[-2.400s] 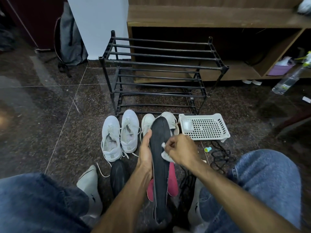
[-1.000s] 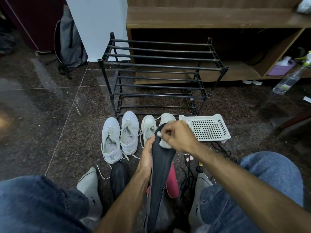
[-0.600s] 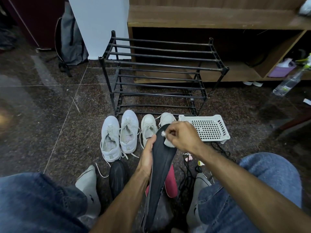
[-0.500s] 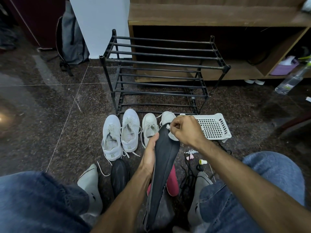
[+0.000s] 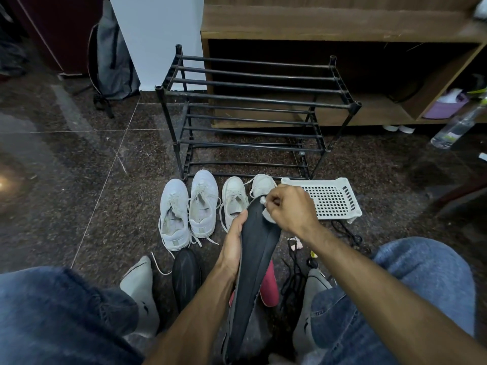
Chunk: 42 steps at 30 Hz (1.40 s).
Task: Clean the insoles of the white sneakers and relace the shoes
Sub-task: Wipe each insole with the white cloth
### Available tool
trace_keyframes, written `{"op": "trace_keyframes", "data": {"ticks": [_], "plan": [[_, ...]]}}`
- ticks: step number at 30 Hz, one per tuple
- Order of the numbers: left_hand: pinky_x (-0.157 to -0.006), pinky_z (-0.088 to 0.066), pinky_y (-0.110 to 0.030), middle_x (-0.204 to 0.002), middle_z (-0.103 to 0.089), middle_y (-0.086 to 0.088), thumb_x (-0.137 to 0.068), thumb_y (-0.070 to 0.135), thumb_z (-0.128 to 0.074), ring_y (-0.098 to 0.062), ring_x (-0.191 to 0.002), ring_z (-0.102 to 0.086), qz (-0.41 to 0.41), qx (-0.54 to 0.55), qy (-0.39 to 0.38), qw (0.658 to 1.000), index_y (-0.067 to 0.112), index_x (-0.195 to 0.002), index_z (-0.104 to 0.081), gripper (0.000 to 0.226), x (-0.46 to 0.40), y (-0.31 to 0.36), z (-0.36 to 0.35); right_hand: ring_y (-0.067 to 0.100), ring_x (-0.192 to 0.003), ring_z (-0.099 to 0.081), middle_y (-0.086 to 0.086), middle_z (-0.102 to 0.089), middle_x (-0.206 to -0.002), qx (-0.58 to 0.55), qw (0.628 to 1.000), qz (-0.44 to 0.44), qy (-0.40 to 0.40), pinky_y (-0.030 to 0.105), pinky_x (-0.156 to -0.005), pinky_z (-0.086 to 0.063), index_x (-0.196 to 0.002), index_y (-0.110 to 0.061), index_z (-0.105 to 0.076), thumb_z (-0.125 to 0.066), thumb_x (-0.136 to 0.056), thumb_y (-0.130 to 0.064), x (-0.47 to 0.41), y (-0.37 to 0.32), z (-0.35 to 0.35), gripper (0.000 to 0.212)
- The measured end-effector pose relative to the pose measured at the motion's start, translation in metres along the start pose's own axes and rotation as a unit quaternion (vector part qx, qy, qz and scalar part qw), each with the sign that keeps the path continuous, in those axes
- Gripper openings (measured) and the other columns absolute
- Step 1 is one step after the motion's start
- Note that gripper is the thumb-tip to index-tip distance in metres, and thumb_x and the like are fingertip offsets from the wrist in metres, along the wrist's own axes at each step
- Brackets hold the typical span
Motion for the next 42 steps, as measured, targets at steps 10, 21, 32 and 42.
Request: {"op": "trace_keyframes", "data": {"ticks": [10, 21, 32, 42], "plan": [[-0.087, -0.047, -0.033, -0.095, -0.071, -0.011, -0.099, 0.033, -0.041, -0.020, -0.085, -0.065, -0.015, -0.001, 0.005, 1.000, 0.003, -0.107, -0.067, 0.041, -0.007, 0.012, 0.003, 0.026, -0.075, -0.064, -0.002, -0.070, -0.083, -0.050, 0.996, -0.022, 0.064, 0.037, -0.067, -0.053, -0.076, -0.019, -0.074, -0.066, -0.082, -0.022, 0.002, 0.011, 0.006, 0.010], [-0.089, -0.051, -0.031, -0.099, -0.070, -0.013, -0.102, 0.033, -0.036, -0.021, -0.092, -0.066, -0.029, 0.045, 0.012, 0.998, 0.000, -0.115, -0.063, 0.045, -0.008, 0.014, 0.013, 0.028, -0.075, -0.064, -0.001, -0.068, -0.084, -0.037, 0.998, 0.015, 0.050, 0.038, -0.066, -0.053, -0.079, -0.019, -0.074, -0.064, -0.085, -0.026, 0.017, -0.015, -0.002, 0.013], [-0.078, -0.054, -0.025, -0.087, -0.073, -0.007, -0.099, 0.031, -0.041, -0.014, -0.078, -0.069, -0.040, -0.008, -0.003, 0.999, 0.010, -0.091, -0.076, 0.042, -0.008, 0.012, 0.005, 0.028, -0.084, -0.064, 0.001, -0.071, -0.090, 0.008, 0.999, 0.027, 0.030, 0.037, -0.072, -0.053, -0.083, -0.019, -0.075, -0.061, -0.081, -0.017, -0.002, -0.018, 0.010, 0.014], [-0.070, -0.055, -0.019, -0.083, -0.075, -0.001, -0.104, 0.025, -0.032, -0.006, -0.077, -0.070, -0.047, -0.027, -0.009, 0.998, 0.018, -0.074, -0.081, 0.058, -0.005, 0.014, -0.006, 0.035, -0.081, -0.061, 0.001, -0.063, -0.091, 0.111, 0.986, 0.123, -0.008, 0.037, -0.064, -0.048, -0.084, -0.015, -0.069, -0.054, -0.087, -0.022, 0.000, -0.038, 0.010, 0.017]]}}
Point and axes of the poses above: each hand's wrist, its own x-axis away from the middle knuckle, its own z-axis out of the back of the hand, y = z × x, the point moved 9 cm from there along -x, towards the middle knuckle
